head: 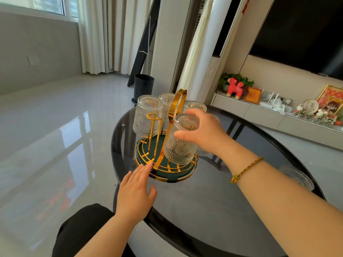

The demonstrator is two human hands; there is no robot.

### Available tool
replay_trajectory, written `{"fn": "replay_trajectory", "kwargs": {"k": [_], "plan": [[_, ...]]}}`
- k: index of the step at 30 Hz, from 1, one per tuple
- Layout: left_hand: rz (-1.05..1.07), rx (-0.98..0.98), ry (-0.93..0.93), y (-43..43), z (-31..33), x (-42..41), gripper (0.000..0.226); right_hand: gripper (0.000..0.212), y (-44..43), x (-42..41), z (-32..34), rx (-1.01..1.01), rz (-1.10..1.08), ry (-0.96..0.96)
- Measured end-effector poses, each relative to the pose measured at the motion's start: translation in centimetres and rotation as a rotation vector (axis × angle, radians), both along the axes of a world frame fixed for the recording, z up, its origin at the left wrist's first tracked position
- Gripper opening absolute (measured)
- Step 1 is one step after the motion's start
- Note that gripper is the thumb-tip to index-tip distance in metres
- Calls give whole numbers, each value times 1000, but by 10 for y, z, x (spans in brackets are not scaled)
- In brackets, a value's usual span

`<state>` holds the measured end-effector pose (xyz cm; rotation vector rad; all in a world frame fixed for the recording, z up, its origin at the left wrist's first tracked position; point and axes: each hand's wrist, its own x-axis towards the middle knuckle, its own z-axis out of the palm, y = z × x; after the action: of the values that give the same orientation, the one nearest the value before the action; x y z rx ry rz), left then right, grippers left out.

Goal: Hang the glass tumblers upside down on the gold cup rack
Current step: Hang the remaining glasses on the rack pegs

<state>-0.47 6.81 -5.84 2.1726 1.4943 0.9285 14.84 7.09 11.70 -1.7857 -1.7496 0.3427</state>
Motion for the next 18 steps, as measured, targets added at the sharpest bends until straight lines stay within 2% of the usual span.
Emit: {"fn": "replay_trajectory", "kwargs": {"k": [8, 18], "plan": [[2, -6, 0, 1, -1, 1, 63, 71, -1, -6, -7, 15, 6, -72], [-13, -55, 22, 0, 4, 0, 63, 62, -7, -5, -13, 75, 0, -6]]}}
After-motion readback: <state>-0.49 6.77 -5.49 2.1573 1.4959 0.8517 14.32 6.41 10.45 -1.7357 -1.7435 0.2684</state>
